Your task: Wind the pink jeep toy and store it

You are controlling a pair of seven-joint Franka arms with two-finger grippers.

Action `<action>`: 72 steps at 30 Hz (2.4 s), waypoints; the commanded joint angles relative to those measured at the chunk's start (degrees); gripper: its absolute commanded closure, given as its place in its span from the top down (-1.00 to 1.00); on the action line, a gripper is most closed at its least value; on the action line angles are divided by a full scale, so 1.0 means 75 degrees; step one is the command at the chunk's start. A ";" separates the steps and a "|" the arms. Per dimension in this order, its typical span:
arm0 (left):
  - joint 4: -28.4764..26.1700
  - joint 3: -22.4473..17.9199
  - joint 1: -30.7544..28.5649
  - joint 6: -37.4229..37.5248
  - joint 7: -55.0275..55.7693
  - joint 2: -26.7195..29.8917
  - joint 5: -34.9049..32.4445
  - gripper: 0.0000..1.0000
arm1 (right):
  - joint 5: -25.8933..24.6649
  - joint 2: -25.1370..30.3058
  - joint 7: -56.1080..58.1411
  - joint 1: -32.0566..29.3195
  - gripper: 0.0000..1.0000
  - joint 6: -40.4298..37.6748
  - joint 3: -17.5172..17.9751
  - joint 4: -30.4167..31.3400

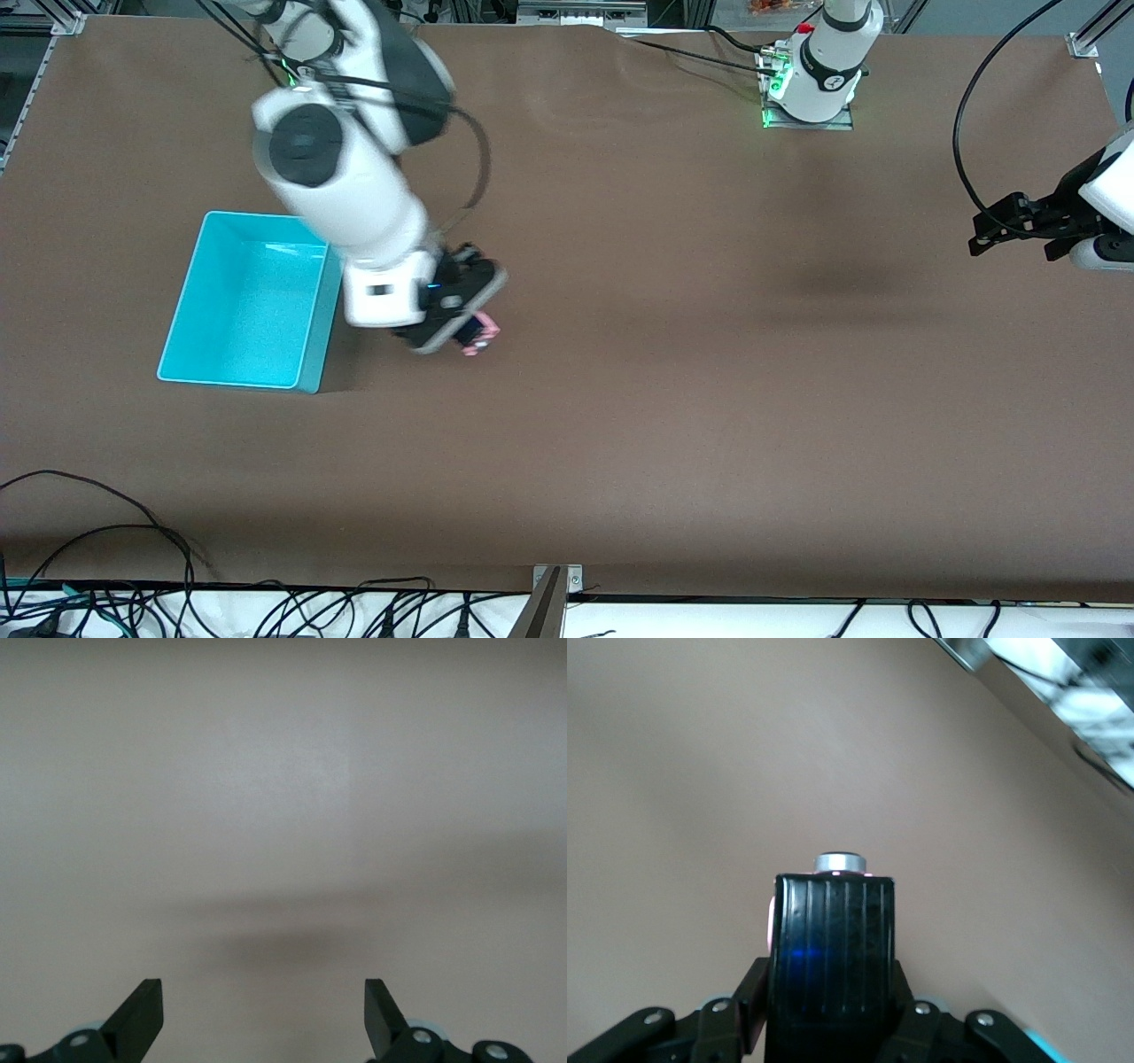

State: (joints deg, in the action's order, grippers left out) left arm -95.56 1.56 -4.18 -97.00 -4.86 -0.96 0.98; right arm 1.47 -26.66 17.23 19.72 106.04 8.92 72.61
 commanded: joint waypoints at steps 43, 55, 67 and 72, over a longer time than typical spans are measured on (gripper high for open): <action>0.0237 0.0073 0.0077 0.0067 -0.0044 -0.0095 0.0092 1.00 | 0.1655 0.2512 1.1120 -0.2500 -0.44 0.1539 -0.2161 0.6829; 0.0237 0.0073 0.0077 0.0067 -0.0044 -0.0095 0.0092 1.00 | 0.2404 0.1798 1.2174 -0.2886 -0.41 0.2384 -0.2243 0.7405; 0.0237 0.0061 0.0065 0.0067 -0.0044 -0.0106 0.0092 1.00 | 0.3144 0.1023 1.3218 -0.3215 -0.15 0.2490 -0.2243 0.7405; 0.0237 0.0073 0.0077 0.0067 -0.0044 -0.0095 0.0092 1.00 | 0.3144 0.1000 1.3218 -0.3215 0.42 0.2548 -0.2243 0.7393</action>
State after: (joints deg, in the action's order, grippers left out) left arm -95.36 2.22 -3.77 -97.00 -4.88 -1.04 0.98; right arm 23.47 -19.67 114.95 -4.25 124.82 -8.05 127.88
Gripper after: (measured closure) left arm 0.000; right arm 0.445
